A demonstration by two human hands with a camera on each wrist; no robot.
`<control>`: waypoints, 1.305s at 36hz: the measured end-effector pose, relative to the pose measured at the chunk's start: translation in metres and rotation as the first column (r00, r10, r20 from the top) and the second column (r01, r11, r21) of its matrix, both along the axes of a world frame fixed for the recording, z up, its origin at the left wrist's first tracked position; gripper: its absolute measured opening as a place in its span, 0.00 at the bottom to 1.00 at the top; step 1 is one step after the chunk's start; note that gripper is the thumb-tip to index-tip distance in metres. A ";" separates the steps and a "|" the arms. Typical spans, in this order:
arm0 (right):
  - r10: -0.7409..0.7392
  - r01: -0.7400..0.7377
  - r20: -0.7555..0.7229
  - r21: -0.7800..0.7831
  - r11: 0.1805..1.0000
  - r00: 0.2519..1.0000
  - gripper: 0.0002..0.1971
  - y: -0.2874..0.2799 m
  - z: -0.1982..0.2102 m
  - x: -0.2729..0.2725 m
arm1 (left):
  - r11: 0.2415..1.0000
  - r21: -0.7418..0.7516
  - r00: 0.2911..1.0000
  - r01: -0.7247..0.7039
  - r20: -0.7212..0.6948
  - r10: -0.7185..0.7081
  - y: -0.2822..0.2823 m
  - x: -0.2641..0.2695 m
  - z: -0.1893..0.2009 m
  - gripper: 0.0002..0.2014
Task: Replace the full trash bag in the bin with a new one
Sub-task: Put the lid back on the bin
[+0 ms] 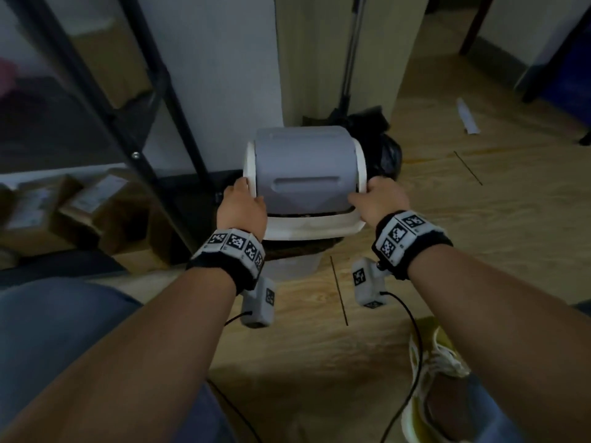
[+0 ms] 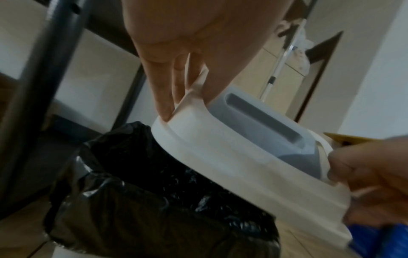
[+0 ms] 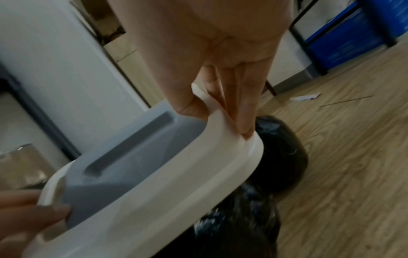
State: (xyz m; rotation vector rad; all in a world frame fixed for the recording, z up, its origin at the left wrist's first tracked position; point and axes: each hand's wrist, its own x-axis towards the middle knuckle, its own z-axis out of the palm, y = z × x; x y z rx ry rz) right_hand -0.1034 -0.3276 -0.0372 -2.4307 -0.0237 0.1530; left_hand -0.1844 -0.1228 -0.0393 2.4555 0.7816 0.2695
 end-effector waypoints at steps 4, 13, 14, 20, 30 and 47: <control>0.024 -0.023 0.030 -0.055 0.998 0.999 0.13 0.016 -0.013 0.002 | 0.997 -0.053 0.998 -0.063 0.001 0.063 0.016 -0.001 -0.008 0.19; 0.048 -0.043 0.051 -0.081 0.996 0.998 0.12 0.044 -0.029 0.013 | 0.993 -0.100 0.998 -0.070 -0.014 0.069 0.040 -0.009 -0.030 0.14; 0.046 -0.041 0.049 -0.083 0.996 0.998 0.13 0.045 -0.032 0.013 | 0.993 -0.097 0.998 -0.064 -0.021 0.062 0.042 -0.010 -0.033 0.14; 0.054 -0.052 0.037 -0.073 0.996 0.998 0.12 0.050 -0.042 0.009 | 0.991 -0.129 0.997 -0.031 -0.077 0.021 0.048 -0.016 -0.043 0.18; 0.059 -0.058 0.015 -0.064 0.996 0.998 0.14 0.049 -0.044 0.004 | 0.982 -0.189 0.996 -0.031 -0.085 0.015 0.044 -0.021 -0.045 0.23; 0.067 -0.063 -0.094 0.046 0.997 0.993 0.13 0.047 -0.059 -0.013 | 0.962 -0.272 0.986 -0.026 -0.165 -0.020 0.038 -0.026 -0.054 0.30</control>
